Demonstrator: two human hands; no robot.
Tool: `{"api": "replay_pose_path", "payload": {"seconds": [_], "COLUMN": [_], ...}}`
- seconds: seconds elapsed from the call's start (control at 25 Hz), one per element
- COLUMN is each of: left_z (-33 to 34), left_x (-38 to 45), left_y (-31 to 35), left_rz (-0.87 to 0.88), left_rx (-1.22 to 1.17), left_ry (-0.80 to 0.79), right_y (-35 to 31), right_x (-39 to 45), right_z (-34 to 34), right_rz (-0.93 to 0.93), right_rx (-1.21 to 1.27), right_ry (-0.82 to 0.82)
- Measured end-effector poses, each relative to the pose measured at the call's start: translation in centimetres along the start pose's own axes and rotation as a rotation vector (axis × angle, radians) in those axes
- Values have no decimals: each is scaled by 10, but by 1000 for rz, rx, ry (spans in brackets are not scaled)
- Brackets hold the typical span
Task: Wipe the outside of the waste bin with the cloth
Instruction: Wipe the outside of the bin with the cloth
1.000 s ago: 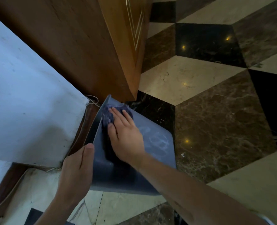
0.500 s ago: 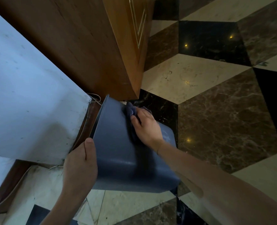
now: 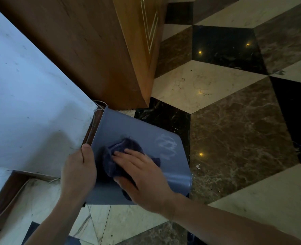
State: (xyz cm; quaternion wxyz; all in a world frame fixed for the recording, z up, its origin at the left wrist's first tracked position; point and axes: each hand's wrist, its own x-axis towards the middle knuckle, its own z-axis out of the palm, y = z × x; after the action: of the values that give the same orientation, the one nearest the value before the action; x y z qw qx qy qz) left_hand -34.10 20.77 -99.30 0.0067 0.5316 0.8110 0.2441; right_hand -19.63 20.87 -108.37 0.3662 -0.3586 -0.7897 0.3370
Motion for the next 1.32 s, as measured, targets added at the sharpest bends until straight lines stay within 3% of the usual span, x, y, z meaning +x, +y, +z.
{"api": "replay_pose_path", "payload": {"seconds": [0.16, 0.48, 0.76, 0.88, 1.08, 1.32], "left_z": [-2, -6, -4, -4, -1, 3], "left_x": [1, -4, -8, -7, -4, 6], "left_y": [-4, -1, 12, 19, 18, 26], "left_rz": [46, 75, 52, 105, 36, -17], "left_rx": [3, -8, -6, 39, 50, 60], "left_ry": [-43, -103, -64, -54, -27, -2], "right_y": [15, 85, 148, 155, 149, 113], "right_x": [-7, 3, 14, -3, -41, -73], "right_z": [3, -8, -23, -22, -19, -10], "right_rz": [-4, 279, 563, 609, 689, 624], "right_rx": [-86, -112, 46, 104, 221, 204], "right_ry": [0, 21, 125, 218, 319, 458]}}
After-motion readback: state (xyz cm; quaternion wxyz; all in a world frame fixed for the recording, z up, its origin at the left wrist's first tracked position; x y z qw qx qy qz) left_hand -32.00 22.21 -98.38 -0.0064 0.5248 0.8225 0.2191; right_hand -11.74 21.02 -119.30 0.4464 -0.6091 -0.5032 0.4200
